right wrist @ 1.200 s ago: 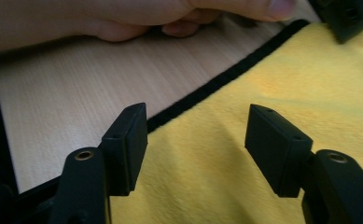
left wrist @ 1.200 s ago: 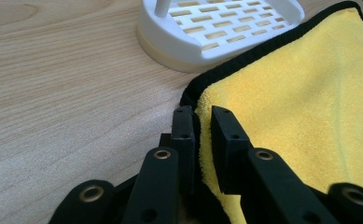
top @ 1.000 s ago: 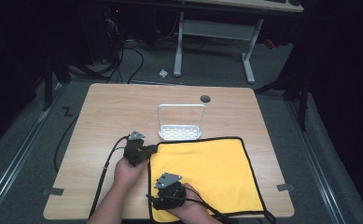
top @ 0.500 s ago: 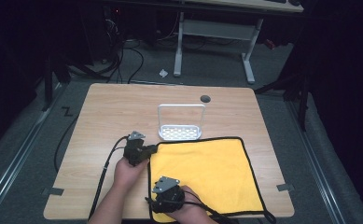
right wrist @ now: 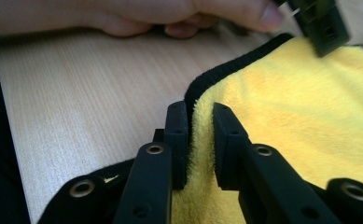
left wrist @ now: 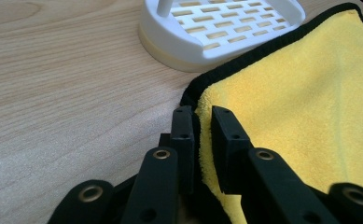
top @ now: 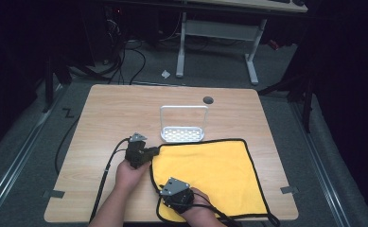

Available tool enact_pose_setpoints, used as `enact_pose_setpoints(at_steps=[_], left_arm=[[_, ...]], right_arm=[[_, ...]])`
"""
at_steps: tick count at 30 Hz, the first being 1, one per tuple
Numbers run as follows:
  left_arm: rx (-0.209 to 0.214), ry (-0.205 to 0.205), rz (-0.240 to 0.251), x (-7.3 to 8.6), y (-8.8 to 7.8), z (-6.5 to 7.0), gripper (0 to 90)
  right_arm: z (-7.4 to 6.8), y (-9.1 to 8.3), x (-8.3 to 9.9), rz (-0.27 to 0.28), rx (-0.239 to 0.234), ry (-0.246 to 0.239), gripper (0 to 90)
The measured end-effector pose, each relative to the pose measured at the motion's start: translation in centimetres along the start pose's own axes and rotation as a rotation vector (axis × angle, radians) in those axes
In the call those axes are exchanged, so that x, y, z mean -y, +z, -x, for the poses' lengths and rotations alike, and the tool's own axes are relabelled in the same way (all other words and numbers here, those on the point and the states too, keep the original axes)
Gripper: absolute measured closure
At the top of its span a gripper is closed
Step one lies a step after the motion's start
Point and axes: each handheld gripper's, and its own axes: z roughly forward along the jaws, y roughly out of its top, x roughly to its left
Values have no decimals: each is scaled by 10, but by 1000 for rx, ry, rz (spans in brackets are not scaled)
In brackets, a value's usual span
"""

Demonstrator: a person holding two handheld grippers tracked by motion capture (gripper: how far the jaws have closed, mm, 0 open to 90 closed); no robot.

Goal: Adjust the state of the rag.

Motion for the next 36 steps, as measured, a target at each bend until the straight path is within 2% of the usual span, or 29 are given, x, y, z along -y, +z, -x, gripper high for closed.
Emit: enact_pose_setpoints(at_steps=[5, 7, 10, 13, 17, 20, 22, 28, 32, 36], left_arm=[[-1, 1, 13, 1, -4, 1, 817], [1, -25, 36, 2, -8, -1, 823], [23, -91, 77, 7, -16, -2, 827], [20, -106, 100, 12, -26, -3, 827], [31, -131, 123, 17, -44, -11, 827], [16, -143, 134, 21, -58, -19, 827], [9, -170, 144, 23, -69, -25, 827], [-48, -192, 149, 31, -103, -41, 827], [-81, -211, 163, 34, -125, -47, 827], [-98, -214, 177, 32, -134, -48, 828]], right_arm=[[2, -9, -2, 48, 18, -2, 811], [2, -12, -4, 65, 25, -10, 811], [-1, -15, -7, 83, 27, -15, 811], [-7, -17, -13, 109, 18, -26, 811], [-17, -16, -26, 133, 3, -46, 811], [-26, -11, -37, 139, -12, -60, 811], [-31, -7, -44, 140, -23, -67, 810], [-52, 8, -65, 170, -66, -96, 809], [-66, 15, -80, 189, -90, -133, 809], [-67, 12, -86, 217, -100, -127, 808]])
